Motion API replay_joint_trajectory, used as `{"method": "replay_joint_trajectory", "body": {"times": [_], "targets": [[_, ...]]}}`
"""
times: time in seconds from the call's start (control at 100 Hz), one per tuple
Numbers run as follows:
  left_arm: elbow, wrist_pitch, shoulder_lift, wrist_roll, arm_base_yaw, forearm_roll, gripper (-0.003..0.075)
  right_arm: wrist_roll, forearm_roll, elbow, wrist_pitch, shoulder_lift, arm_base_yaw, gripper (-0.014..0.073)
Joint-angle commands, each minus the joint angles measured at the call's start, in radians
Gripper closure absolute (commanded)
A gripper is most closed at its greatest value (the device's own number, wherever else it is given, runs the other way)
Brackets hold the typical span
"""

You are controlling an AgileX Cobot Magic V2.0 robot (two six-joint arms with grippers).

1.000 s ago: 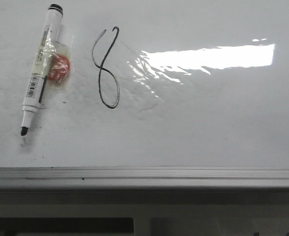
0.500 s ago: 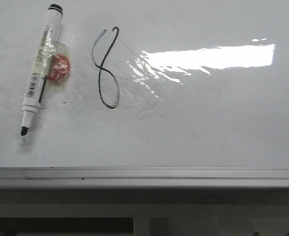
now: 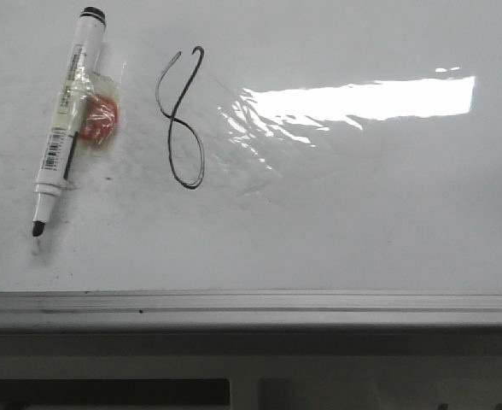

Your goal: Write number 8 on whiteboard

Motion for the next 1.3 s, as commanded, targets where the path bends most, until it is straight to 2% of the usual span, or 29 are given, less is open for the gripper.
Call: {"method": "replay_joint_trajectory", "body": {"times": [0.0, 0.09, 0.24, 0.4, 0.55, 0.75, 0.86, 1.29], "targets": [[0.038, -0.043, -0.028, -0.010, -0.010, -0.010, 0.0741, 0.148, -0.127, 0.023, -0.224, 0.012, -0.078, 0.0657], [0.038, -0.043, -0.028, -0.010, -0.010, -0.010, 0.0741, 0.263, -0.203, 0.064, -0.291, 0.025, -0.179, 0.0657], [0.038, -0.045, -0.028, -0.010, -0.010, -0.010, 0.0741, 0.420, -0.283, 0.106, -0.290, 0.036, -0.392, 0.0657], [0.038, -0.045, -0.028, -0.010, -0.010, -0.010, 0.0741, 0.426, -0.287, 0.108, -0.251, 0.036, -0.636, 0.0657], [0.038, -0.045, -0.028, -0.010, -0.010, -0.010, 0.0741, 0.426, -0.285, 0.108, -0.130, 0.036, -0.784, 0.0657], [0.038, -0.045, -0.028, -0.010, -0.010, -0.010, 0.0741, 0.414, -0.285, 0.108, 0.125, -0.094, -0.798, 0.0657], [0.038, -0.047, -0.027, -0.010, -0.010, -0.010, 0.0741, 0.409, -0.290, 0.108, 0.190, -0.090, -0.797, 0.0657], [0.038, -0.047, -0.027, -0.010, -0.010, -0.010, 0.0741, 0.402, -0.290, 0.108, 0.187, -0.090, -0.794, 0.0657]]}}
